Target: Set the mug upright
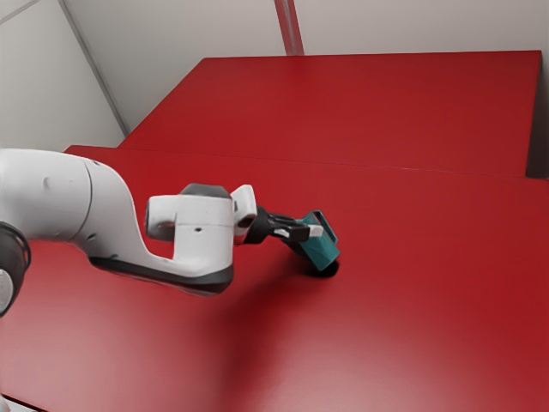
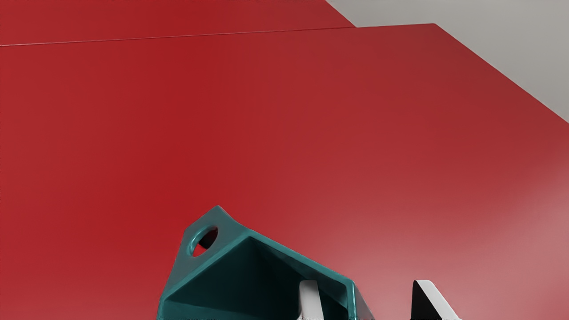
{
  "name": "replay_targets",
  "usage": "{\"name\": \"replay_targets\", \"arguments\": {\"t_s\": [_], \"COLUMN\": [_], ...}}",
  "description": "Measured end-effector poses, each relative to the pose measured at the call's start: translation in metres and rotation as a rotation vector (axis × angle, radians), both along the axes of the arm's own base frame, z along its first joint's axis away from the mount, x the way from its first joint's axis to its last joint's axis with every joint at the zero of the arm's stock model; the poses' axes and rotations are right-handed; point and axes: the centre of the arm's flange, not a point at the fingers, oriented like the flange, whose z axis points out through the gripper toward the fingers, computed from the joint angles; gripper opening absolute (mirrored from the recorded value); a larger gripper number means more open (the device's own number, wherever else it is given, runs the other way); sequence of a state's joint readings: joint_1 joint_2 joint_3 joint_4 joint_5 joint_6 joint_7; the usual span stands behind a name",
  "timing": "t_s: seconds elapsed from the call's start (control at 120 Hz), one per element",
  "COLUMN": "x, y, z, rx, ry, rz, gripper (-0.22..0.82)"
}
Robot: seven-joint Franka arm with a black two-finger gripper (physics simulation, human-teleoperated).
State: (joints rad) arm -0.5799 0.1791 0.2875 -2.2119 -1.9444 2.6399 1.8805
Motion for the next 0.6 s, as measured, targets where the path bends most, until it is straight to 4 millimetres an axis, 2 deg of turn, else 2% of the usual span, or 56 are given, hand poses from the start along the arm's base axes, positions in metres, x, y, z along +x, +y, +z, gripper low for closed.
{"name": "replay_targets", "arguments": {"t_s": [0.1, 0.233, 0.533, 0.6], "x": [0.003, 0.003, 0.004, 0.017], "y": [-0.001, 0.0, 0.008, 0.008], "z": [0.002, 0.004, 0.025, 0.042], "rx": [-0.001, 0.002, 0.024, 0.076], "ry": [-0.004, -0.007, -0.035, -0.079], "rz": [0.005, 0.014, 0.049, 0.025], "gripper": [-0.02, -0.1, -0.17, -0.18]}}
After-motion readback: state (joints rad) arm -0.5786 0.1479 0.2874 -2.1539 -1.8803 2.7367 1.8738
